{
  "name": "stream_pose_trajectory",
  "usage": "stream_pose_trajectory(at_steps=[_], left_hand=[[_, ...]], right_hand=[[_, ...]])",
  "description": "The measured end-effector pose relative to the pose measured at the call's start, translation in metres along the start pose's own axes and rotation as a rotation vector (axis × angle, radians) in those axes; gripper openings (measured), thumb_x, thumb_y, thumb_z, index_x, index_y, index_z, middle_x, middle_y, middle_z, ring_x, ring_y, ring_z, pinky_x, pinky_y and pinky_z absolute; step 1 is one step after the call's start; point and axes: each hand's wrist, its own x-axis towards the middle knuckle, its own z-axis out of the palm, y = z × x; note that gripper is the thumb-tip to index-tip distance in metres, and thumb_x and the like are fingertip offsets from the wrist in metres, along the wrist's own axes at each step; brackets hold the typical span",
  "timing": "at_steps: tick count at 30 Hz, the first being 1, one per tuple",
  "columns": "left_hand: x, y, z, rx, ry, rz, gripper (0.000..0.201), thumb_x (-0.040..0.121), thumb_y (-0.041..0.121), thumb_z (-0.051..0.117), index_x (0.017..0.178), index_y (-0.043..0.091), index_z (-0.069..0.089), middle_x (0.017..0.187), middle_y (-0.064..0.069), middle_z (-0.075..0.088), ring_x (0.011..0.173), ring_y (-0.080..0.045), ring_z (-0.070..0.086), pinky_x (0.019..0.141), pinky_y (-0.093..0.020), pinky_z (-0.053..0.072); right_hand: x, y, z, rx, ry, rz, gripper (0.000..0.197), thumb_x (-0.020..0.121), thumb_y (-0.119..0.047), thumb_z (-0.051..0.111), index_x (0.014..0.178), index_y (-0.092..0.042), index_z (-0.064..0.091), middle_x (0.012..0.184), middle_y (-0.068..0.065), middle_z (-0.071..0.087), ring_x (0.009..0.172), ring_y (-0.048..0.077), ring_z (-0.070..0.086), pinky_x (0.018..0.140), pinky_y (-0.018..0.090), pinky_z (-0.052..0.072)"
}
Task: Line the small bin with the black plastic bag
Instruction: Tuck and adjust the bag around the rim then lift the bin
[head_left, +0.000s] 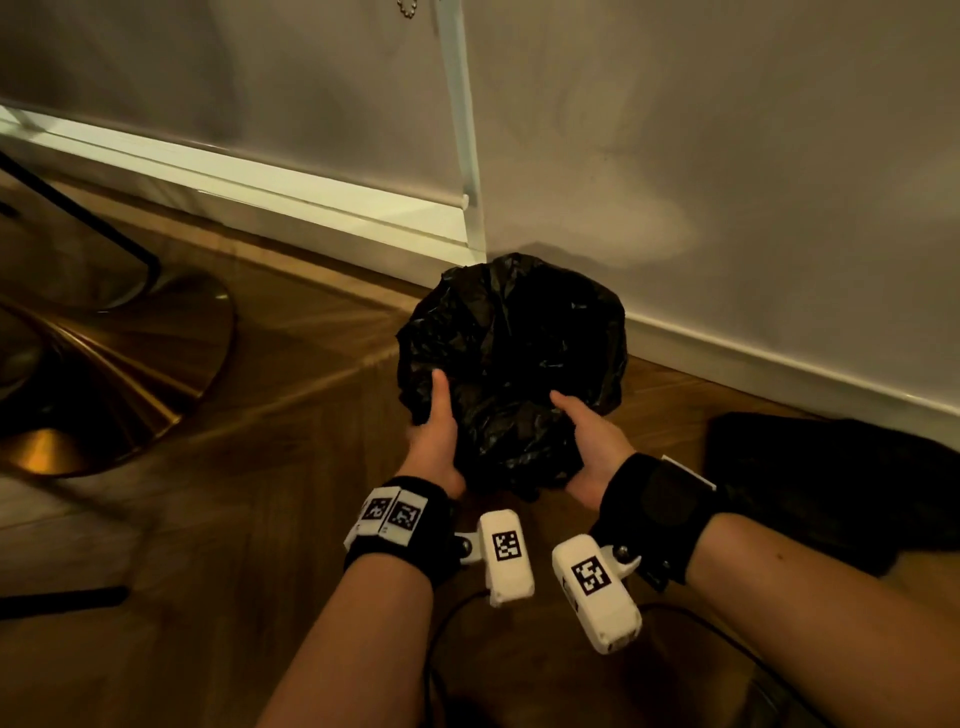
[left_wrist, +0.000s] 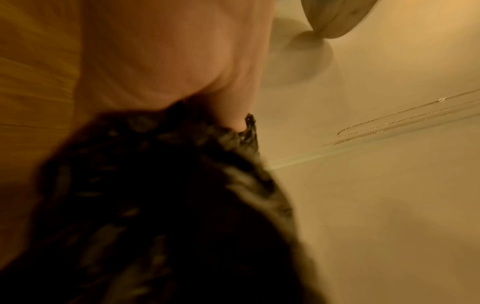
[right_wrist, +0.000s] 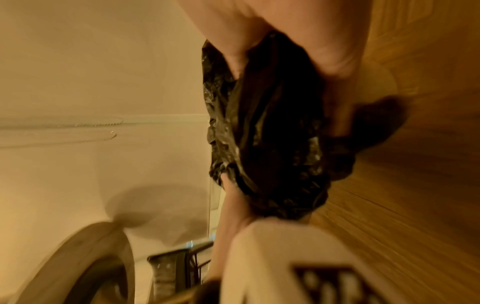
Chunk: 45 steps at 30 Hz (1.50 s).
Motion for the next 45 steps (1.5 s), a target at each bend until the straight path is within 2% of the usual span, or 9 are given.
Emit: stream_pose_trajectory(at_steps=[3, 8, 13, 17, 27, 35, 39, 41, 45], left_hand=[[-0.011, -0.009, 0.004, 0.020, 0.072, 0.045, 0.106, 0.051, 0.083, 0.066, 0.131, 0.016, 0.050, 0.121, -0.014, 0.064, 0.104, -0.037, 0.065, 0.089, -0.056, 0.053], [-0.014, -0.024, 0.000, -0.194, -0.005, 0.055, 0.086, 0.079, 0.072, 0.052, 0.139, 0.012, 0.045, 0.130, -0.017, 0.060, 0.103, -0.034, 0.064, 0.075, -0.044, 0.057], [-0.001, -0.022, -0.019, -0.391, -0.124, -0.050, 0.082, 0.084, 0.072, 0.040, 0.144, 0.016, 0.041, 0.145, -0.018, 0.046, 0.128, -0.037, 0.048, 0.098, -0.049, 0.048], [-0.006, -0.023, -0.010, -0.384, -0.150, -0.161, 0.090, 0.081, 0.078, 0.038, 0.148, 0.020, 0.033, 0.148, -0.018, 0.039, 0.130, -0.043, 0.041, 0.102, -0.055, 0.040], [-0.020, -0.042, 0.008, -0.264, -0.205, -0.027, 0.087, 0.081, 0.073, 0.041, 0.146, 0.014, 0.038, 0.143, -0.018, 0.047, 0.116, -0.030, 0.056, 0.083, -0.042, 0.051], [0.004, -0.047, 0.011, -0.379, -0.205, -0.108, 0.098, 0.075, 0.086, 0.028, 0.151, 0.024, 0.029, 0.153, -0.015, 0.035, 0.137, -0.039, 0.036, 0.103, -0.051, 0.039], [0.012, -0.041, 0.013, -0.320, -0.192, -0.186, 0.092, 0.077, 0.081, 0.041, 0.149, 0.025, 0.033, 0.152, -0.017, 0.036, 0.135, -0.042, 0.038, 0.109, -0.058, 0.034], [0.014, -0.036, 0.011, -0.244, -0.122, -0.155, 0.075, 0.084, 0.065, 0.054, 0.143, 0.020, 0.044, 0.143, -0.019, 0.049, 0.125, -0.042, 0.050, 0.101, -0.057, 0.043], [0.018, -0.024, -0.005, 0.019, 0.168, 0.050, 0.051, 0.089, 0.033, 0.064, 0.135, 0.014, 0.049, 0.109, -0.010, 0.066, 0.092, -0.025, 0.064, 0.074, -0.034, 0.055]], right_hand=[[-0.014, 0.003, -0.001, -0.181, -0.111, 0.113, 0.109, 0.047, -0.056, 0.086, 0.142, -0.030, 0.038, 0.144, 0.012, 0.044, 0.131, 0.040, 0.039, 0.098, 0.073, 0.026], [-0.026, -0.003, 0.003, 0.054, -0.217, 0.118, 0.050, 0.085, -0.009, 0.062, 0.134, -0.010, 0.050, 0.129, 0.018, 0.057, 0.113, 0.033, 0.057, 0.091, 0.044, 0.050], [-0.024, -0.010, -0.015, 0.072, -0.161, 0.068, 0.030, 0.092, 0.001, 0.047, 0.120, -0.001, 0.056, 0.127, 0.018, 0.058, 0.116, 0.030, 0.054, 0.099, 0.037, 0.044], [-0.016, -0.006, -0.014, 0.093, -0.119, 0.112, 0.021, 0.089, 0.001, 0.042, 0.102, 0.003, 0.058, 0.134, 0.023, 0.053, 0.127, 0.037, 0.048, 0.112, 0.043, 0.033], [-0.011, 0.000, -0.006, 0.131, -0.050, 0.050, 0.038, 0.091, -0.010, 0.050, 0.128, -0.003, 0.054, 0.130, 0.021, 0.057, 0.120, 0.035, 0.054, 0.103, 0.042, 0.042], [0.005, 0.003, -0.009, 0.214, -0.004, 0.101, 0.031, 0.094, -0.007, 0.036, 0.116, 0.000, 0.056, 0.132, 0.021, 0.053, 0.123, 0.036, 0.047, 0.092, 0.042, 0.044], [0.021, 0.005, -0.003, 0.098, -0.001, 0.034, 0.040, 0.094, -0.022, 0.043, 0.127, -0.006, 0.056, 0.136, 0.019, 0.054, 0.125, 0.036, 0.051, 0.109, 0.045, 0.038], [0.022, 0.002, -0.004, 0.023, 0.013, 0.065, 0.024, 0.091, -0.023, 0.053, 0.107, -0.007, 0.062, 0.109, 0.015, 0.065, 0.096, 0.028, 0.062, 0.085, 0.036, 0.053], [0.021, -0.007, -0.020, -0.111, 0.047, 0.052, 0.013, 0.095, -0.009, 0.047, 0.085, -0.015, 0.052, 0.073, 0.002, 0.043, 0.057, 0.011, 0.035, 0.033, 0.019, 0.032]])
